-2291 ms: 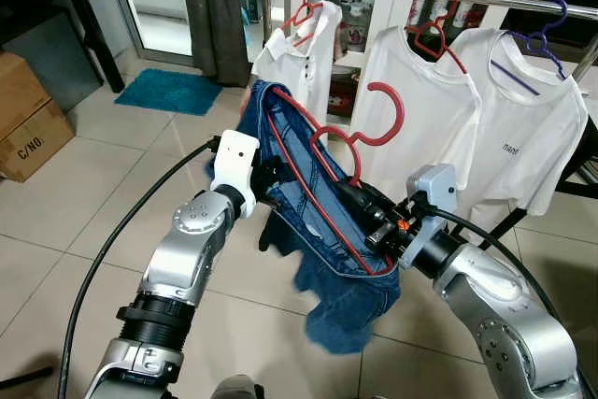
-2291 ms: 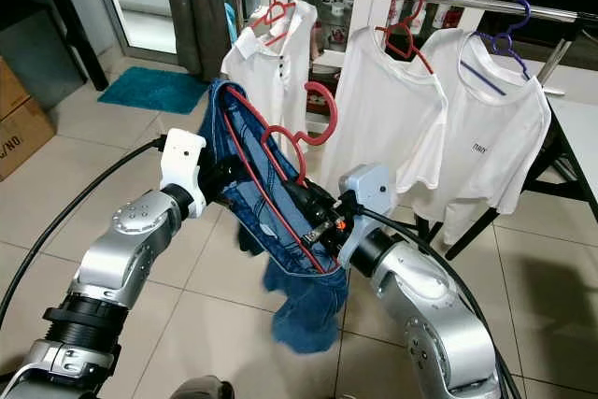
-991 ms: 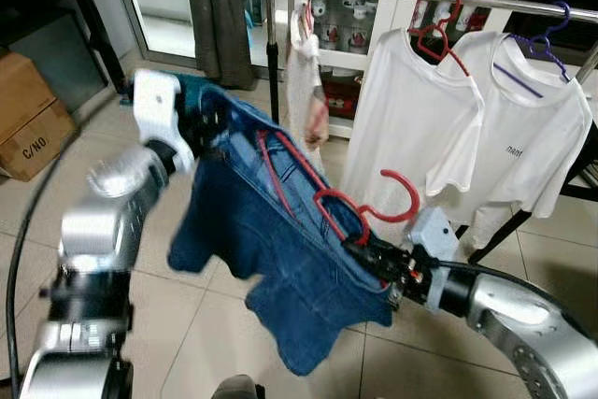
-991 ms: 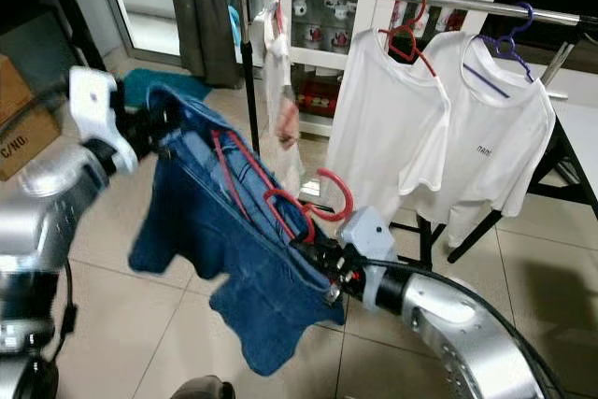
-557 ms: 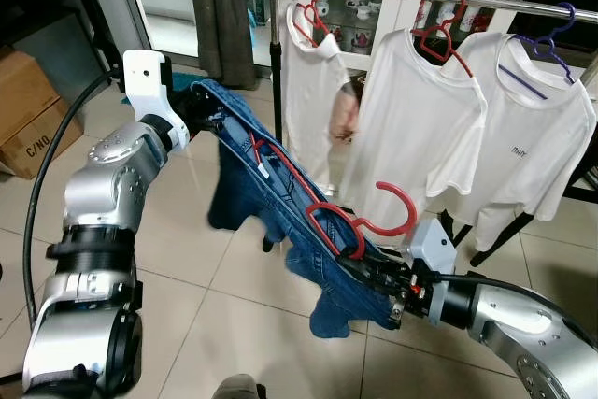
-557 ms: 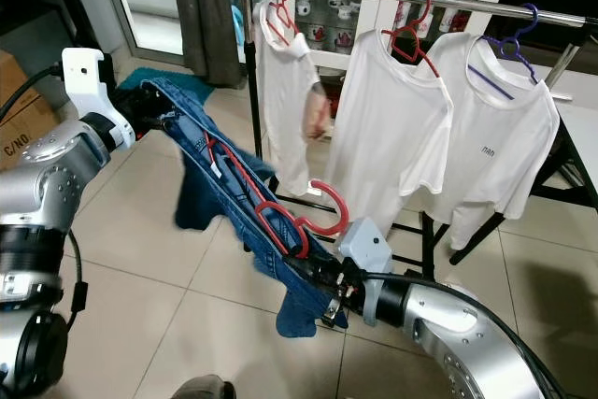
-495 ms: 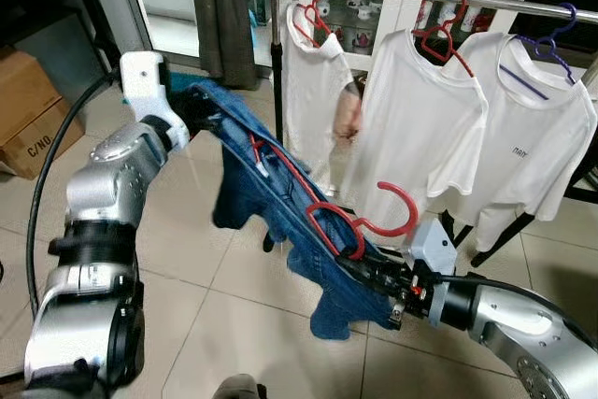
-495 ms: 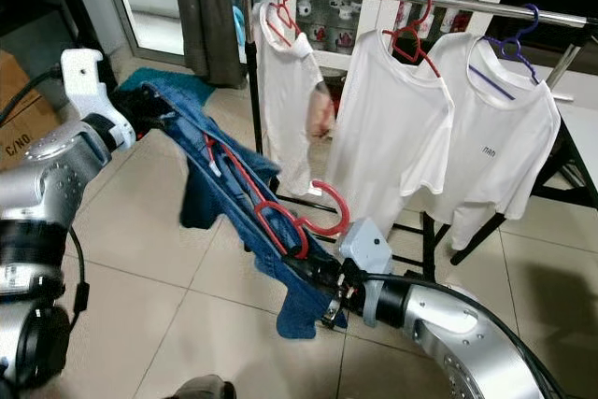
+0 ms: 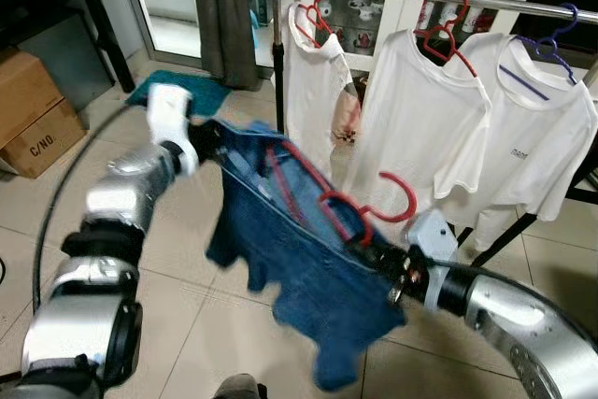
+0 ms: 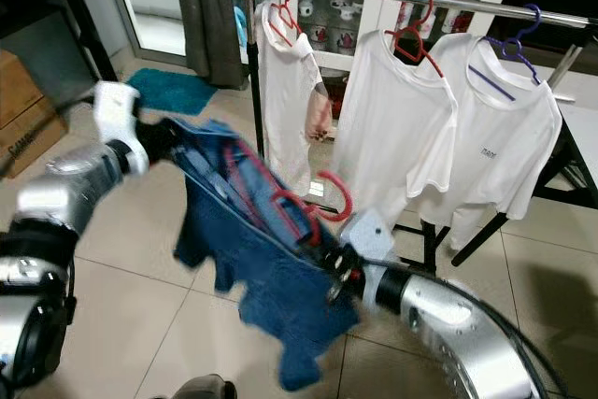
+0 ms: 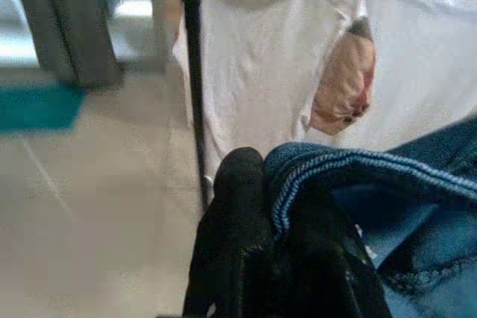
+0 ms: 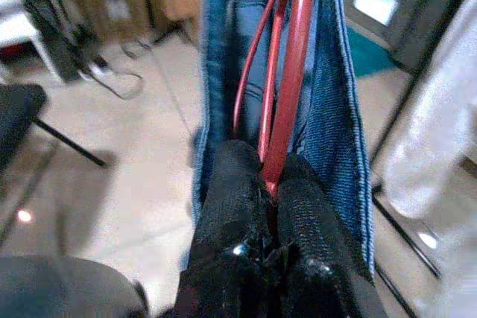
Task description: Hang hanger
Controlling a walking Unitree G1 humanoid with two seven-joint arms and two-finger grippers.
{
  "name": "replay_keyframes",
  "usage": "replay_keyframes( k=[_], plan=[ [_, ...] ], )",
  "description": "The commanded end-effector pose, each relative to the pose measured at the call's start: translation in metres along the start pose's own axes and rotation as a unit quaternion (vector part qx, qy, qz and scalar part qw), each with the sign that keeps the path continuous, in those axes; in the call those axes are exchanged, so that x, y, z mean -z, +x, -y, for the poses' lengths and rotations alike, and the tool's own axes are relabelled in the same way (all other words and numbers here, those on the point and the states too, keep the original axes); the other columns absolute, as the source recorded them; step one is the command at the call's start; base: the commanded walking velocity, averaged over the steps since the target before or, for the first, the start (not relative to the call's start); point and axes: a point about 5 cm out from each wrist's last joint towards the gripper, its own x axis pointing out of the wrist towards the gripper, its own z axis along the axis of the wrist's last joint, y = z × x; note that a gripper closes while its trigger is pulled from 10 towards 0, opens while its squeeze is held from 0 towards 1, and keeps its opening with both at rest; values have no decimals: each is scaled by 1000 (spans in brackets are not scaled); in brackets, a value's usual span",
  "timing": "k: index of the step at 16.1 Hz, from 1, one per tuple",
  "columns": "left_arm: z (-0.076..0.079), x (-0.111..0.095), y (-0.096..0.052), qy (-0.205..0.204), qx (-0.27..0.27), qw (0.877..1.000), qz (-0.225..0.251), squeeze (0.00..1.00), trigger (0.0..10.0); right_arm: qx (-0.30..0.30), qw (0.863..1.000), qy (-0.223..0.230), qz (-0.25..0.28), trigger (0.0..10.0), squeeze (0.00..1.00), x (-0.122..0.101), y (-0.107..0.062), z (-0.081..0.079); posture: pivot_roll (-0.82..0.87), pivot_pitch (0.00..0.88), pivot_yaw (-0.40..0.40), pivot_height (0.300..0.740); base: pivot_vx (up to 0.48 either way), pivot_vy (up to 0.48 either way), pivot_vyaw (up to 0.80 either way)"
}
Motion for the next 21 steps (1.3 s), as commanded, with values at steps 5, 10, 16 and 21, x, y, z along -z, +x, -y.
replay_keyframes(
  k=[5,10,16,21],
  plan=[
    [17,-52,2,156,45,984,76,0,0,-25,983,-105,-146,0,0,16,-4,5,108,15,39,740,0,0,0],
    [-1,-57,4,116,6,990,77,0,0,-40,999,-27,-22,0,0,3,-8,0,108,12,38,740,0,0,0],
    [-42,-41,-1,-35,-69,995,61,0,0,-81,993,54,65,0,0,3,-22,-9,108,12,45,740,0,0,0],
    [25,-16,16,-3,131,991,41,0,0,125,969,124,170,0,0,-19,5,22,100,13,59,740,0,0,0]
  ],
)
